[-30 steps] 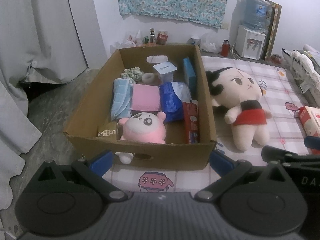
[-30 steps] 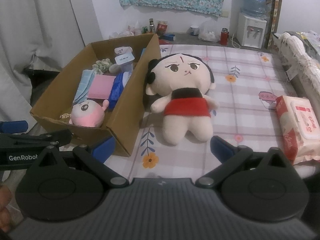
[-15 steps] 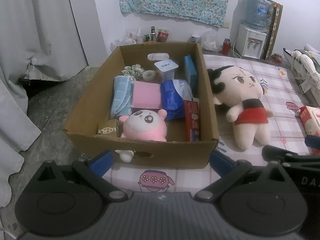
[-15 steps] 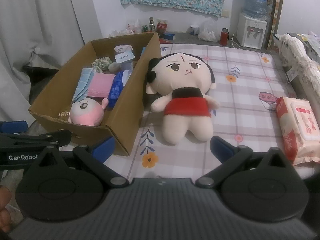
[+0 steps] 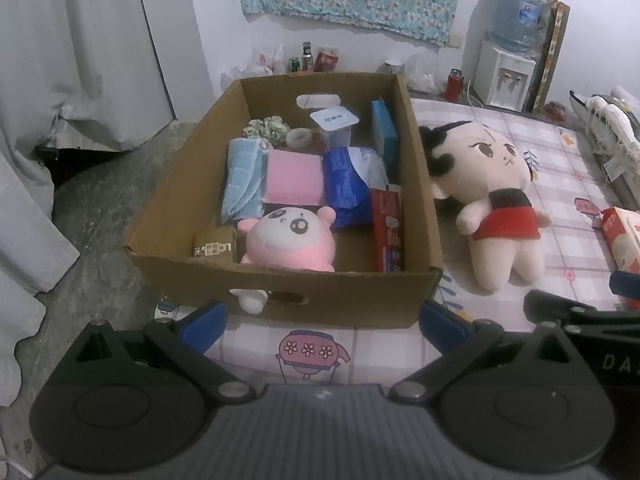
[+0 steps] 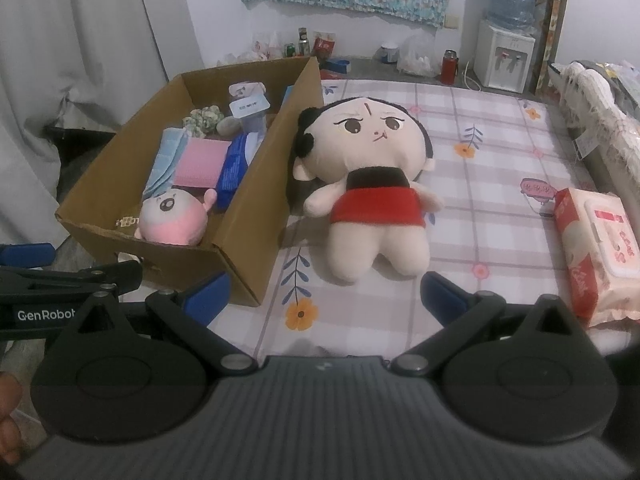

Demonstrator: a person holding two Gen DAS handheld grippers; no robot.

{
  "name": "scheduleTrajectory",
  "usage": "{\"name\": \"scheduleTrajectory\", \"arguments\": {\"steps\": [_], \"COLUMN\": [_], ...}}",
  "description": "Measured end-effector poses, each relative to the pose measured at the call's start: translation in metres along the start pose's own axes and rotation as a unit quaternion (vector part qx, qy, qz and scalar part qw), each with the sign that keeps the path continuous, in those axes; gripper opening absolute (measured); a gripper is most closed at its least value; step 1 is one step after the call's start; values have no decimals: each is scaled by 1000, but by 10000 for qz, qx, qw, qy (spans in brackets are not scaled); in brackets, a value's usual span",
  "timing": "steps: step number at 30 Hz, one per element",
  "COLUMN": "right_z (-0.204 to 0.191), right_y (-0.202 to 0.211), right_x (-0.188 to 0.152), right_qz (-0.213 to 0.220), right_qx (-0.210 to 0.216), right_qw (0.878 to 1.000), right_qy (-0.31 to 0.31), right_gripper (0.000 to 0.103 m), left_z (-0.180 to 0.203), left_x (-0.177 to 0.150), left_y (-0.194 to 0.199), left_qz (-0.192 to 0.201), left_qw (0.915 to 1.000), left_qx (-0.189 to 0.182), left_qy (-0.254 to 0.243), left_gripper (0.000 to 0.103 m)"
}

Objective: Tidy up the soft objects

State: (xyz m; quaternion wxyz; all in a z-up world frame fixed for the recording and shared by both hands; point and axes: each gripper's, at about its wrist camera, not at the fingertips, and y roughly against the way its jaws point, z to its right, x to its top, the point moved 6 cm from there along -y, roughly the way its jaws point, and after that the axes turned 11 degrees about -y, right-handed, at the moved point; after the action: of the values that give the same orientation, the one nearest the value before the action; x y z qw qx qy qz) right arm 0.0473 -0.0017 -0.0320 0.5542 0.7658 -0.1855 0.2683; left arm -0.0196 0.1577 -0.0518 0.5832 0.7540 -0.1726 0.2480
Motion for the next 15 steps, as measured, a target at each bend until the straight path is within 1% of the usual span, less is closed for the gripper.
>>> {"name": "scheduleTrajectory", "arguments": {"steps": [15], "right_z": [3], "right_y": [-13], "right_x": [-1], "right_qz": [-250], "right_qx": [-97], "right_qw": [9996], "right_qy": [-33], "right_gripper": [102], "left_z": [2], "left_x": [0], "left_y": [-13], "left_qz": [-209], "left_qw": [9997], "left_qx": [-105], "left_qy": [10], "left_gripper": [103]}}
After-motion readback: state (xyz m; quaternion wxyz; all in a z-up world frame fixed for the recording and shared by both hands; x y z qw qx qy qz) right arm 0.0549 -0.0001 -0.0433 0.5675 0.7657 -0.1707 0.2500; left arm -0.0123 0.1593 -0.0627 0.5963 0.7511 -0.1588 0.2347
